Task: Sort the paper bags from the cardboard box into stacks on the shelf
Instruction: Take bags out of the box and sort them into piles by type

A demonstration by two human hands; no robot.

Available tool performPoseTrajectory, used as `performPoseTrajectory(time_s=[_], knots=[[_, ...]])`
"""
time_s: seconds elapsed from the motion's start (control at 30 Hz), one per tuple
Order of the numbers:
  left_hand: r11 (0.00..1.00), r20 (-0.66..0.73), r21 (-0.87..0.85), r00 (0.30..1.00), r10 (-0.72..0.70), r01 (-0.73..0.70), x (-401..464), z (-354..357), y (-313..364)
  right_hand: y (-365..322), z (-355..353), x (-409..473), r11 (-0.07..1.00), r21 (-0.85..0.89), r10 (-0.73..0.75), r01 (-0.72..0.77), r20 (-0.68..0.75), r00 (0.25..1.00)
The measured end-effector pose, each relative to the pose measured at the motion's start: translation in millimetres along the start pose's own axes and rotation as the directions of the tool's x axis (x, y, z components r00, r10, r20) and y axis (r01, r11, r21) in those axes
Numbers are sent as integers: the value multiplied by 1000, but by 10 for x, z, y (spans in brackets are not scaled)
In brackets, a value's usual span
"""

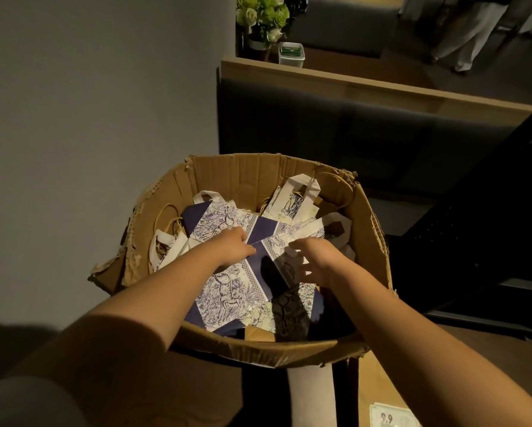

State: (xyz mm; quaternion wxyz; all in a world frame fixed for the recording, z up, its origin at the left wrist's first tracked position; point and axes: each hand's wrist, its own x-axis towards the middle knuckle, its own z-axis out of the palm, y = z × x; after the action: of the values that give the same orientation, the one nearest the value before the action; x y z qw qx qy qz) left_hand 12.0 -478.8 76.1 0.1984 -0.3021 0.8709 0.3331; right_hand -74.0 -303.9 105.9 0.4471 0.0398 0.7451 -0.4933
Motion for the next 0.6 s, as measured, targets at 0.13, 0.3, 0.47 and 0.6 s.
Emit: performPoseTrajectory(time_s=[0.13, 0.3, 0.47, 0.6], knots=[[997, 101, 54, 994, 47, -52, 41, -52, -19, -16, -18, 112, 997, -39, -70, 69, -16, 997], [994, 30, -91, 998, 58, -55, -55, -430, -83, -153, -34, 207, 920, -207, -368, 332, -169, 914], [924, -124, -368, 990, 59, -102, -147, -748, -304, -188, 9, 378, 562, -755, -451, 337, 61, 890], [898, -223, -419, 974, 41, -134, -201, -785, -319, -94, 105, 554, 200, -952, -401, 230, 135, 906]])
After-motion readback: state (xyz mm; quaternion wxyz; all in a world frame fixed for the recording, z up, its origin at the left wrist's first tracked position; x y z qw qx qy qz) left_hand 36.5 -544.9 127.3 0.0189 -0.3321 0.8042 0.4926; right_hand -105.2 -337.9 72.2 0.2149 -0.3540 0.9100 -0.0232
